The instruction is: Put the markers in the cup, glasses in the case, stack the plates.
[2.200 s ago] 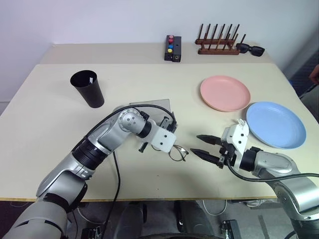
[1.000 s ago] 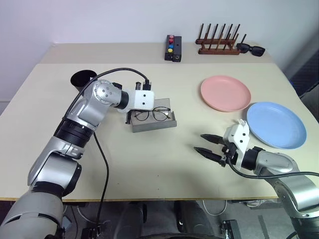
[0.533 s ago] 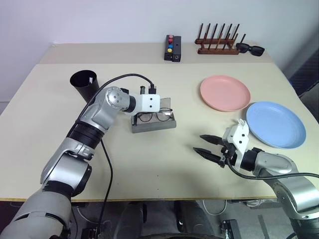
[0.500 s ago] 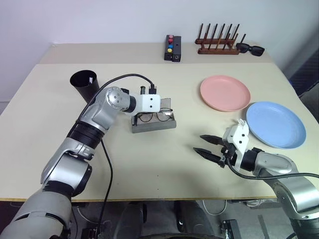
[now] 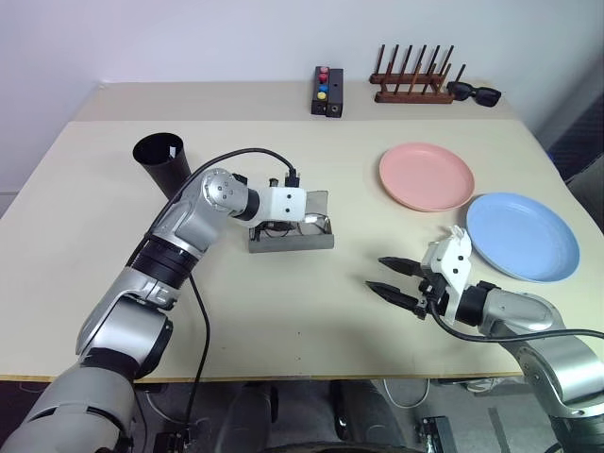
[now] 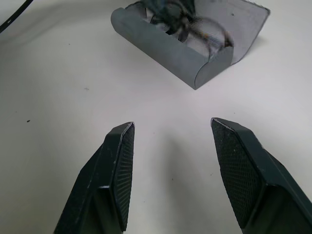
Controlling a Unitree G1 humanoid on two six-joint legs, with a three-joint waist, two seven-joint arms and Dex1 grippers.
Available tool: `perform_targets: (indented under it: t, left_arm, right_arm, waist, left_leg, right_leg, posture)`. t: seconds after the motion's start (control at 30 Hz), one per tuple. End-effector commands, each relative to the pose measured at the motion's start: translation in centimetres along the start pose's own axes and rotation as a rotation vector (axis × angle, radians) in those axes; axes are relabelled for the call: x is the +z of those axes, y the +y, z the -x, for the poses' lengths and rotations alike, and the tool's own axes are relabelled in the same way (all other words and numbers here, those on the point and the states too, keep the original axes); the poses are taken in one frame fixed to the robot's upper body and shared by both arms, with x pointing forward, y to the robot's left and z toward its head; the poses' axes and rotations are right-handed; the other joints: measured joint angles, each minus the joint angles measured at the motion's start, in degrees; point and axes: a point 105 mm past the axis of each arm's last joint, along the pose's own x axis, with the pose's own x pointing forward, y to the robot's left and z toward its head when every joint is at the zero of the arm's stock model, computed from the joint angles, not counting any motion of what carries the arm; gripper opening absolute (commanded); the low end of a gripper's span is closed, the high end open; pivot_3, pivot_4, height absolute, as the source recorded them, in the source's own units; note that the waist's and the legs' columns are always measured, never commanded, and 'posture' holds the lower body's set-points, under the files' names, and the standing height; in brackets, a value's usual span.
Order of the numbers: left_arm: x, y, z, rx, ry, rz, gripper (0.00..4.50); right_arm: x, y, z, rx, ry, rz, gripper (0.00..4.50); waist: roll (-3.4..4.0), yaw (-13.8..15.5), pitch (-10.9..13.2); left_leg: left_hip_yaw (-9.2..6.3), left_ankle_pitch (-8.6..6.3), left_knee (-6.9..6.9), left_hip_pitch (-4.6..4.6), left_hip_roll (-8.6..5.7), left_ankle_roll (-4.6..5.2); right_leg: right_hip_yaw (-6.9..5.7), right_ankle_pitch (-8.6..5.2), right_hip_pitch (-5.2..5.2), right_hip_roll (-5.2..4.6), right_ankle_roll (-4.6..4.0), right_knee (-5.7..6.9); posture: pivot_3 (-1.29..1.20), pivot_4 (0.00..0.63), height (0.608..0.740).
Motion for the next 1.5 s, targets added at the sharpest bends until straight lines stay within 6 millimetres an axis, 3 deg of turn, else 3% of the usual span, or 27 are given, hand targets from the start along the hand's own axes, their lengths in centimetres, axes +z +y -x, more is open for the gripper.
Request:
perform_targets:
  t: [0.03,0.23,0.27,0.33,0.43,0.6,0.73,0.87,1.37,1.5]
  left_arm:
    - [1.9,2.6,2.2,0.099,-0.073,0.012,2.37]
    - [4.5,4.8,4.4,0.172,-0.218,0.087,2.37]
    - [4.3,5.5,4.6,0.209,-0.226,0.116,2.14]
    - [3.3,6.3,4.7,0.262,-0.197,0.150,1.49]
    - [0.6,7.5,4.2,0.374,-0.045,0.114,0.05]
    - [-1.3,8.2,3.1,0.426,0.035,0.123,0.05]
    - [-2.2,6.6,1.3,0.333,0.075,0.076,0.05]
    - [-1.9,4.5,0.4,0.208,0.016,0.094,0.05]
    - [1.1,-1.6,1.4,-0.002,-0.163,0.127,0.05]
    - [0.7,-2.8,1.0,-0.020,-0.130,0.130,0.05]
  right_arm:
    - [0.9,0.2,0.1,0.004,-0.032,0.032,2.53]
    - [1.0,0.1,0.1,0.006,-0.032,0.033,2.53]
    - [1.1,0.1,0.0,0.006,-0.033,0.035,2.53]
    - [1.1,0.0,0.0,0.007,-0.035,0.036,2.53]
    - [1.2,0.0,0.0,0.009,-0.035,0.039,2.53]
    - [1.3,0.0,-0.1,0.014,-0.038,0.042,2.53]
    - [2.0,0.4,0.0,0.036,-0.054,0.048,2.53]
    - [2.5,0.6,0.2,0.047,-0.061,0.046,2.53]
    - [4.1,-1.0,-0.2,-0.025,-0.127,0.047,2.53]
    - [4.2,-1.0,-0.2,-0.025,-0.126,0.049,2.53]
  waist:
    - [0.00,0.00,0.00]
    - [0.00,-0.01,0.00]
    - [0.00,0.00,0.00]
    - [0.00,0.00,0.00]
    - [0.00,-0.12,0.00]
    - [-0.02,0.01,0.01]
    - [-0.02,0.17,0.01]
    - [-0.02,0.04,0.01]
    - [0.00,-0.02,0.00]
    - [0.00,0.08,0.00]
  left_leg:
    - [0.00,0.00,0.00,0.00,0.00,0.00]
    - [0.00,0.00,0.00,-0.01,0.00,0.00]
    - [-0.01,0.00,0.00,-0.01,0.01,0.00]
    - [-0.01,0.00,0.01,0.00,0.00,0.00]
    - [0.00,0.00,0.01,0.04,0.00,0.00]
    - [0.00,0.00,0.01,0.00,-0.01,0.00]
    - [0.01,0.00,0.01,-0.04,-0.04,0.00]
    - [0.02,0.00,0.01,-0.04,-0.04,0.00]
    - [0.00,0.00,0.01,0.01,0.02,0.00]
    - [-0.01,0.00,0.01,0.01,0.03,0.00]
  right_leg:
    - [0.00,0.00,0.00,0.00,0.00,0.00]
    - [0.00,0.00,0.00,0.00,0.00,0.00]
    - [0.00,0.00,0.00,0.00,0.00,0.00]
    - [0.00,0.00,0.00,0.00,0.00,0.01]
    - [0.00,0.00,0.01,0.01,0.00,0.03]
    - [0.00,0.00,-0.03,0.01,0.01,0.03]
    - [0.00,0.00,-0.03,-0.02,0.01,0.01]
    - [0.00,0.00,-0.04,-0.01,0.01,0.02]
    - [0.03,0.00,-0.03,-0.01,0.00,0.06]
    - [0.02,0.00,-0.02,-0.01,0.00,0.06]
  posture:
    - [0.00,0.150,0.735]
    - [0.00,0.150,0.735]
    - [0.00,0.150,0.735]
    - [0.00,0.150,0.735]
    - [0.00,0.150,0.735]
    - [0.00,0.150,0.735]
    - [0.00,0.150,0.735]
    - [0.00,0.150,0.735]
    - [0.00,0.150,0.735]
    - [0.00,0.150,0.735]
